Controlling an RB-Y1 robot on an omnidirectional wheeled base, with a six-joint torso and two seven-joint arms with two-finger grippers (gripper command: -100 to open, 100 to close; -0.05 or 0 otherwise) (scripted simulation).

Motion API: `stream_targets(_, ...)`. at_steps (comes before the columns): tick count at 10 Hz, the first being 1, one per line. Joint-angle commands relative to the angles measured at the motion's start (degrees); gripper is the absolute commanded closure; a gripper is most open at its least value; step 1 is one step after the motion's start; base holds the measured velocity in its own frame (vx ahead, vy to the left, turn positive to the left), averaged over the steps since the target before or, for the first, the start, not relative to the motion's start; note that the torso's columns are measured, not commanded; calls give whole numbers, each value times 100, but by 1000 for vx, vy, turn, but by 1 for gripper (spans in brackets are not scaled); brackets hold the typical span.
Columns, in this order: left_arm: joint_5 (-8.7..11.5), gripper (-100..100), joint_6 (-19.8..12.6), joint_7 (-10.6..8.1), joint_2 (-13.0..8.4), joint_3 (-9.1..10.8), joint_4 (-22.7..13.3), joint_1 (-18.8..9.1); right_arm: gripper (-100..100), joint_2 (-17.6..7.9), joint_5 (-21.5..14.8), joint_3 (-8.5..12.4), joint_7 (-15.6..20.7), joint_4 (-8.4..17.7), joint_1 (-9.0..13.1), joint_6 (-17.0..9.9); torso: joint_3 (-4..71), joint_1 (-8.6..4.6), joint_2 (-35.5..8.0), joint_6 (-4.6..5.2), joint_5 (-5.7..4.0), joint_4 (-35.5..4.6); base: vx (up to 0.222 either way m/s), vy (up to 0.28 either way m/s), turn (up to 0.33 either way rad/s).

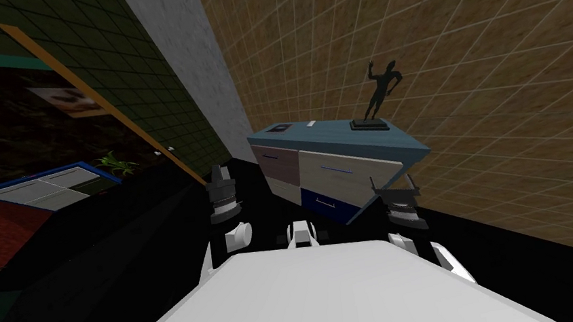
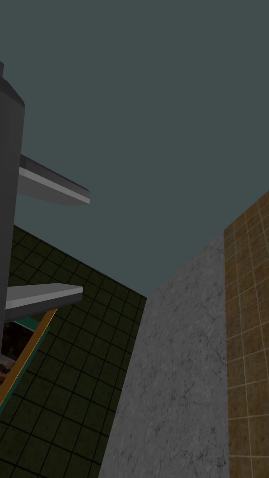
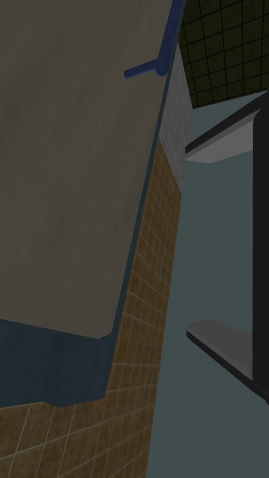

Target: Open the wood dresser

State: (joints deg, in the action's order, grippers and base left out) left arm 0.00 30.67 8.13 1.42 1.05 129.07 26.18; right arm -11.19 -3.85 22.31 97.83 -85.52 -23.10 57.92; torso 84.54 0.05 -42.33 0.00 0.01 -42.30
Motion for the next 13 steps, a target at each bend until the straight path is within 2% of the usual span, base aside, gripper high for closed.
stream_targets(1, 0, 0, 0, 0, 0, 0, 0, 0, -100, 84, -5, 62, 418, 239, 73, 133, 1, -2, 1, -1, 1, 0, 78, 71, -15)
stream_targets(2, 0, 0, 0, 0, 0, 0, 0, 0, -100, 84, -5, 62, 464, 239, 73, 133, 6, -2, 10, 0, 0, 2, 70, 60, -11)
stream_targets(4, 0, 0, 0, 0, 0, 0, 0, 0, -100, 253, -11, 128, 838, 506, 157, 274, 8, -6, 14, -1, -2, 3, 104, 70, -21)
stream_targets(5, 0, 0, 0, 0, 0, 0, 0, 1, -100, 253, -11, 128, 915, 506, 157, 274, 9, -2, 13, 0, 0, 4, 67, 63, -10)
stream_targets(6, 0, 0, 0, 0, 0, 0, 0, 0, -100, 359, -13, 156, 1109, 624, 195, 335, 0, -7, -3, -1, 0, 0, 63, 62, -10)
stream_targets(10, 0, 0, 0, 0, 0, 0, 0, 0, -100, 950, -18, 230, 1657, 961, 310, 508, 3, -3, 4, 0, 0, 2, 84, 68, -13)
stream_targets(13, 0, 0, 0, 0, 0, 0, 0, 0, -100, 1379, -18, 249, 1808, 1053, 344, 557, -1, -14, -2, 0, -3, -1, 52, 39, -4)
